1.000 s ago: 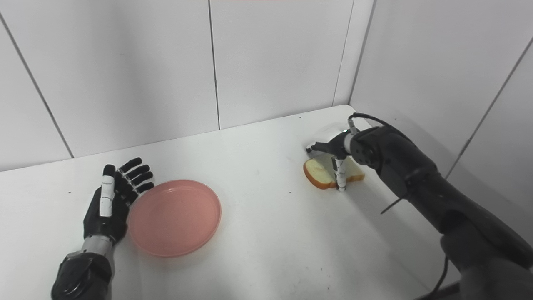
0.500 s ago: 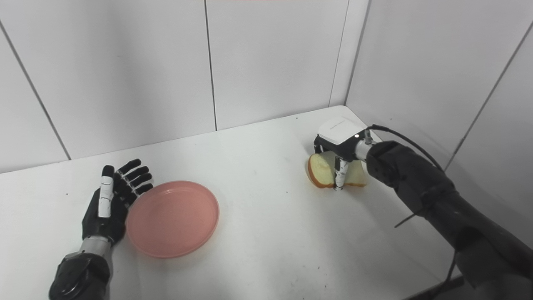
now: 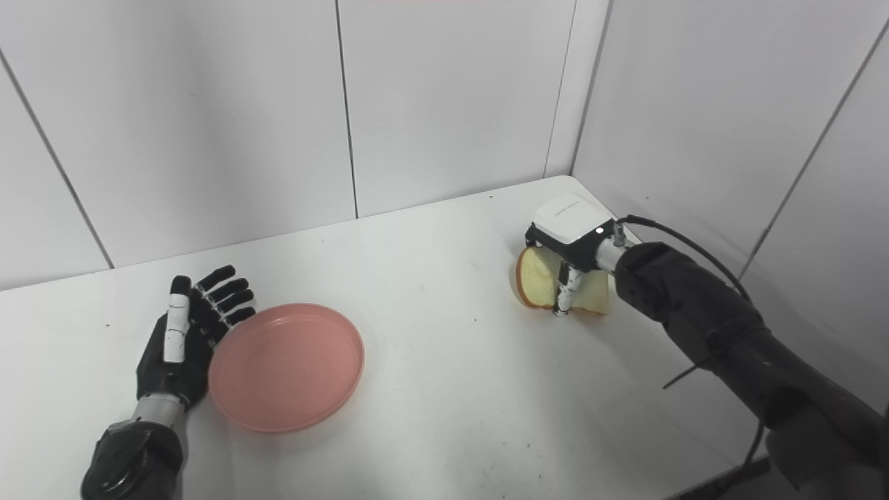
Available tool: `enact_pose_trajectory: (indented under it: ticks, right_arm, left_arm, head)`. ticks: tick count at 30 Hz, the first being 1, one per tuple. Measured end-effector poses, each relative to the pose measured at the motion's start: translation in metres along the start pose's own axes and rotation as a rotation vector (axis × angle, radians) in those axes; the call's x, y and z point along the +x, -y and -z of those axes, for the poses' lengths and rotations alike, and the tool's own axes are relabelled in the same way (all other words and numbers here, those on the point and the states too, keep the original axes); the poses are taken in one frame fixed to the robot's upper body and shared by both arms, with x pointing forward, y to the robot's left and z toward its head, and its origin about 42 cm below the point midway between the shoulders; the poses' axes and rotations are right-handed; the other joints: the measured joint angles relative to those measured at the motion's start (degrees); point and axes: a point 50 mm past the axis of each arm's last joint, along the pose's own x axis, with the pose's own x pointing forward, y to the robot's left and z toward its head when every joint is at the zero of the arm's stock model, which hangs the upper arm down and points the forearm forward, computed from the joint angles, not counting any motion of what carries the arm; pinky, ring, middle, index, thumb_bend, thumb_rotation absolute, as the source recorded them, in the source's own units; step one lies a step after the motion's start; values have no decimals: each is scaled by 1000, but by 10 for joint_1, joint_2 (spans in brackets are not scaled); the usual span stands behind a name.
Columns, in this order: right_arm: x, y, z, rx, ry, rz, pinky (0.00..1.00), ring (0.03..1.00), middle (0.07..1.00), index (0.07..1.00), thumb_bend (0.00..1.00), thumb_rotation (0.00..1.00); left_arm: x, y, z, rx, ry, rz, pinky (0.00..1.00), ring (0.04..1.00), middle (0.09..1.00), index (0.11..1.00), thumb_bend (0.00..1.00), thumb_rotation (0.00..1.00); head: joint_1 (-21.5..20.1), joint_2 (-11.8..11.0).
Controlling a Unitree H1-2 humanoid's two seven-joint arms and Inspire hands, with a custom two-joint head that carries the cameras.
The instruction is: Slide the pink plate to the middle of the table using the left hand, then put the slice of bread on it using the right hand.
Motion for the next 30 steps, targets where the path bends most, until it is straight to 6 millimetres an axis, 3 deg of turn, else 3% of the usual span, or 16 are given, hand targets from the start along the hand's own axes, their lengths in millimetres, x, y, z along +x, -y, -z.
enact_pose_trajectory:
  ticks: [7, 12, 16, 21, 30]
  right_arm:
    - [1, 10, -10, -29, 36, -22, 199, 266, 347, 478, 516, 160]
    - [8, 28, -42, -16, 126, -1, 188, 255, 342, 479, 516, 157]
    - [15, 62, -65, -26, 196, 40, 196, 261, 347, 477, 516, 156]
    - [23, 101, -77, -50, 249, 105, 198, 269, 361, 477, 518, 158]
    - [31, 100, -148, -29, 420, 82, 211, 282, 378, 481, 517, 160]
  left_arm:
    - [0, 1, 0, 0, 0, 3, 659, 710, 694, 681, 873, 819]
    - [2, 5, -1, -2, 1, 10, 654, 709, 693, 679, 871, 827]
    - [5, 11, 0, -7, -4, 19, 653, 707, 693, 673, 859, 826]
    - [5, 14, 1, -10, -5, 24, 660, 701, 689, 679, 854, 834]
    - [8, 20, 2, -11, -5, 22, 697, 712, 704, 701, 853, 845]
  head:
    - [6, -2]
    - [12, -3]
    - [24, -4]
    - [38, -3]
    - [122, 7]
